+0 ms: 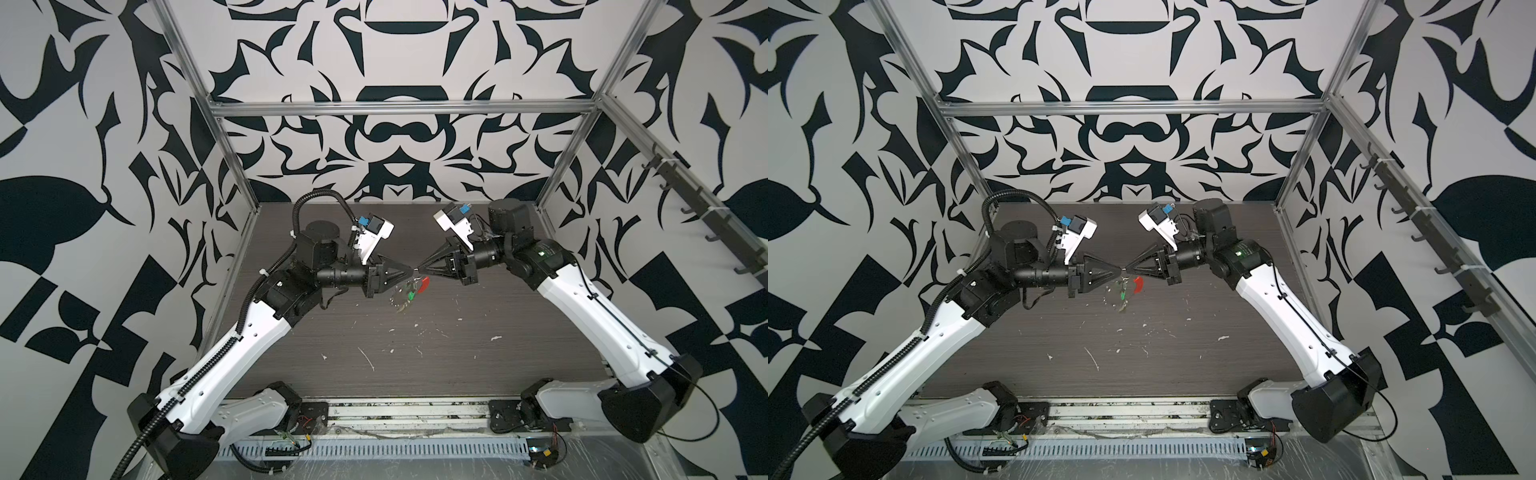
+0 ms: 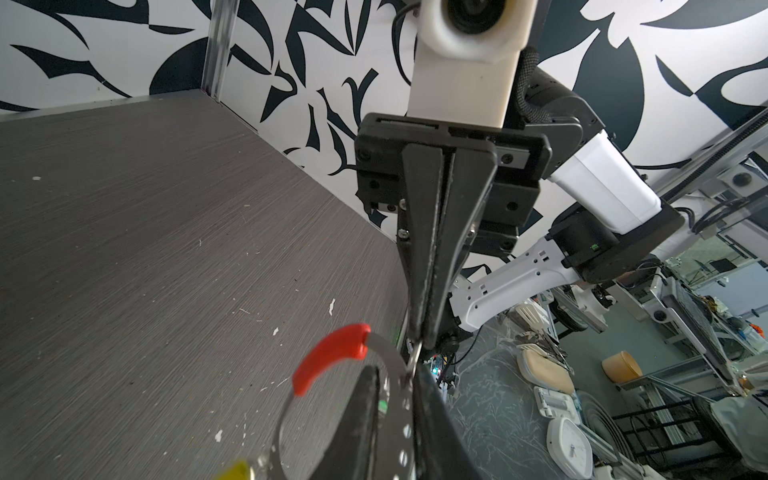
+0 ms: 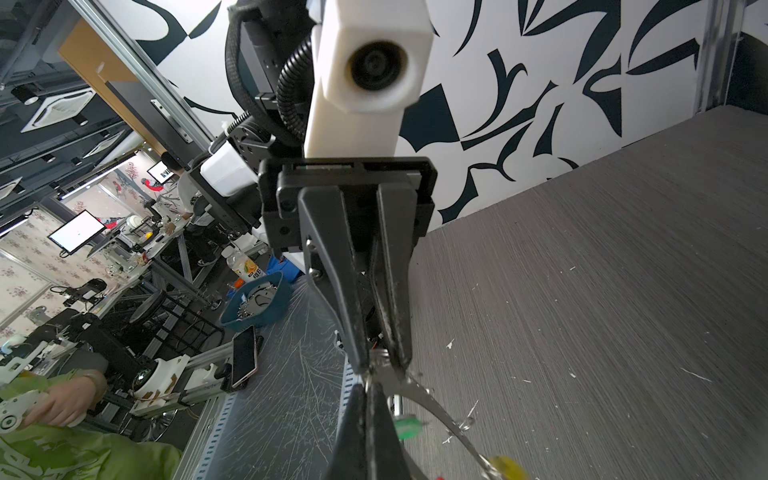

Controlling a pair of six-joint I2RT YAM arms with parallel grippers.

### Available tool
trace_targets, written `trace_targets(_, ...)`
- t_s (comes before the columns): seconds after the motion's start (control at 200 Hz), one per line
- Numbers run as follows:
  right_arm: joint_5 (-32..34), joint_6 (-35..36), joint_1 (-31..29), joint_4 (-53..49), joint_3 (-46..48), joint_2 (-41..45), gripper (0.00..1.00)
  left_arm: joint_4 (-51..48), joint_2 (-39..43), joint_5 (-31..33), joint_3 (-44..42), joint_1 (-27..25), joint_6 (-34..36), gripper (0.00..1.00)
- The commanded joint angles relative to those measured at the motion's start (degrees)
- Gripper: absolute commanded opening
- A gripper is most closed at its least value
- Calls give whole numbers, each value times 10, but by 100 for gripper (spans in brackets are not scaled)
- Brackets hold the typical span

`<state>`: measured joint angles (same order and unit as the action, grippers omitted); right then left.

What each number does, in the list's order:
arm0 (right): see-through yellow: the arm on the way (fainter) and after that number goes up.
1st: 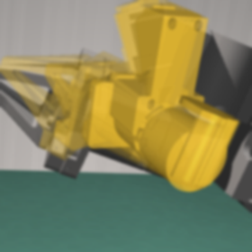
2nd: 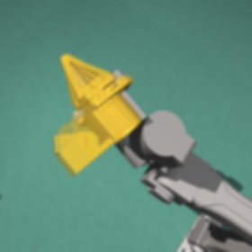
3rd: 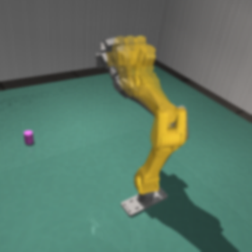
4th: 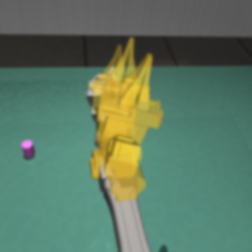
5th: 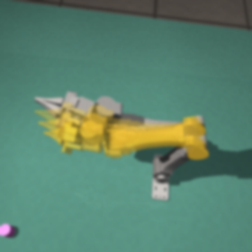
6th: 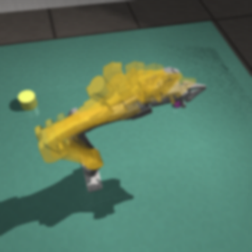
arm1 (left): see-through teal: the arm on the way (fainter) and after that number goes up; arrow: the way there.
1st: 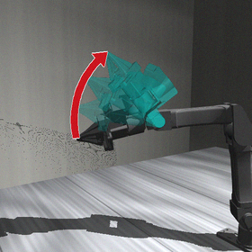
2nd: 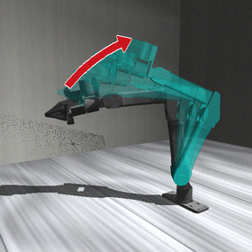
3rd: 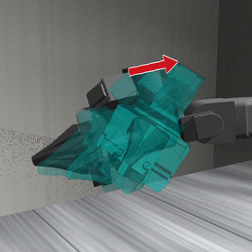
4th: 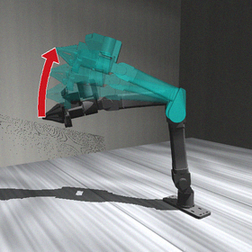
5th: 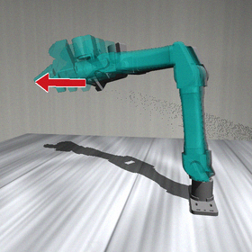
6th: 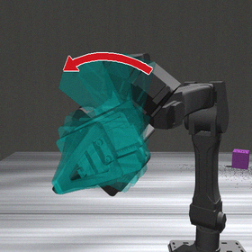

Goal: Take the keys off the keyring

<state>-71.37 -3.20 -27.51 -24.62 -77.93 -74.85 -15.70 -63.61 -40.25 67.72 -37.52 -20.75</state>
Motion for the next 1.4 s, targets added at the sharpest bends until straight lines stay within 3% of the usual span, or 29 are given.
trace_targets(0.0, -17, 6, -4, 9, -27, 5, 0, -8, -2, -13, 17, -1, 5, 19)
trace_targets(0.605, -1, -20, -10, 43, -17, 3, 0, 19, -5, -22, 1, -1, -16, 2)
trace_targets(0.755, 7, -53, -11, 82, -3, 8, 0, 45, 1, -14, -12, -1, -37, 0)
trace_targets(0.935, 51, -118, -11, 159, 25, 26, 0, 109, 29, 39, -52, -7, -62, 0)
trace_targets(1.055, 94, -189, -11, 242, 55, 47, 19, 159, 58, 93, -84, -13, -73, 0)
trace_targets(1.18, 144, -242, -13, 312, 85, 72, 32, 229, 87, 138, -123, -16, -90, 0)
trace_targets(1.395, 209, -278, -28, 367, 123, 103, 46, 313, 107, 174, -163, -20, -106, 0)
